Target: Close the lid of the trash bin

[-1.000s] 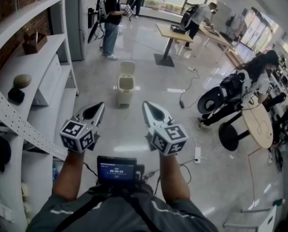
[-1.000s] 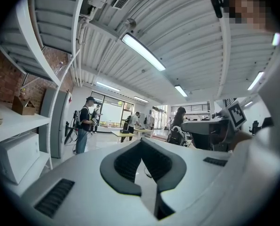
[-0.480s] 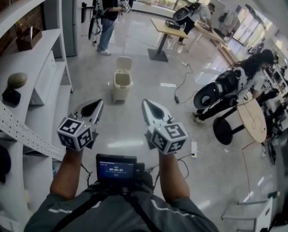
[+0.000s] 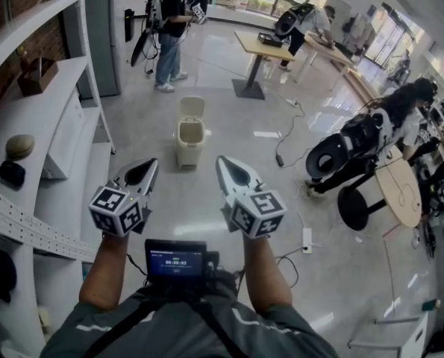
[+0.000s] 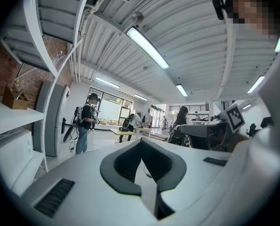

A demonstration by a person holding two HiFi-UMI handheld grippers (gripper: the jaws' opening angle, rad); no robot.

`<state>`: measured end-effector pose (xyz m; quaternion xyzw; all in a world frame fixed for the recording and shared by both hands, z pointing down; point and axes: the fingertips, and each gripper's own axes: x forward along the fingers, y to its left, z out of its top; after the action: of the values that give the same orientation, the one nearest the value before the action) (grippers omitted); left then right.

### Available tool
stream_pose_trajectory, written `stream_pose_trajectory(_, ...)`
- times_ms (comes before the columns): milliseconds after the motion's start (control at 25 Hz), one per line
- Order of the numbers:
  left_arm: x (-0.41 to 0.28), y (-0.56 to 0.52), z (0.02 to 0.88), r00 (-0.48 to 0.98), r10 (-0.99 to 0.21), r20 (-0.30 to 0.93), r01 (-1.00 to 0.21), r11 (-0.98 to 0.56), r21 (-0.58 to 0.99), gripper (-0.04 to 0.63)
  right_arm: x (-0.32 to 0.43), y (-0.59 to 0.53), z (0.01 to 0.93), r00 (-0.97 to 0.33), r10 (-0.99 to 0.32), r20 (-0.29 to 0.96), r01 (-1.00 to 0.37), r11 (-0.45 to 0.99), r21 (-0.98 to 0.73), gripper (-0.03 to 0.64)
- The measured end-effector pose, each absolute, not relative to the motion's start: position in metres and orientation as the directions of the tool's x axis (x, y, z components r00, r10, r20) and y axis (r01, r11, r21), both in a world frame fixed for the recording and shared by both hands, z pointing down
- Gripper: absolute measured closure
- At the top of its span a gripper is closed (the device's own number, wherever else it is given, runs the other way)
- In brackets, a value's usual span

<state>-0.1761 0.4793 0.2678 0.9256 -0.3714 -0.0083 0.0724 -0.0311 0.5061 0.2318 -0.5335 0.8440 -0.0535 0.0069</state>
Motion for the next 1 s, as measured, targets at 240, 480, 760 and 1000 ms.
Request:
stream_pose_trajectory(240,-0.146,0.434,0.255,0.695,-0.717,0.043,-0.716,-0.688,0.118,0.6,0.003,0.459,0.218,-0.452,-0.892,0.016,-0.888,0.449,-0.096,0.604)
stream_pose_trajectory(480,-0.108,0.399,0.249,0.695,-0.717,0.046,-0.718,-0.69,0.095,0.6,0.039,0.421,0.215,-0.471,-0.882,-0.003,-0.877,0.469,-0.106,0.604)
stream_pose_trajectory(760,-0.07,0.365,0.255,0.682,-0.729,0.068,-0.731,-0.676,0.091,0.6,0.077,0.383,0.219,-0.494,-0.87,-0.008,-0.864,0.492,-0.109,0.604)
stream_pose_trajectory(1000,-0.045,0.348,0.258,0.693,-0.715,0.093,-0.72,-0.692,0.053,0.6,0.09,0.353,0.23,-0.514,-0.858,-0.005,-0.85,0.509,-0.134,0.604)
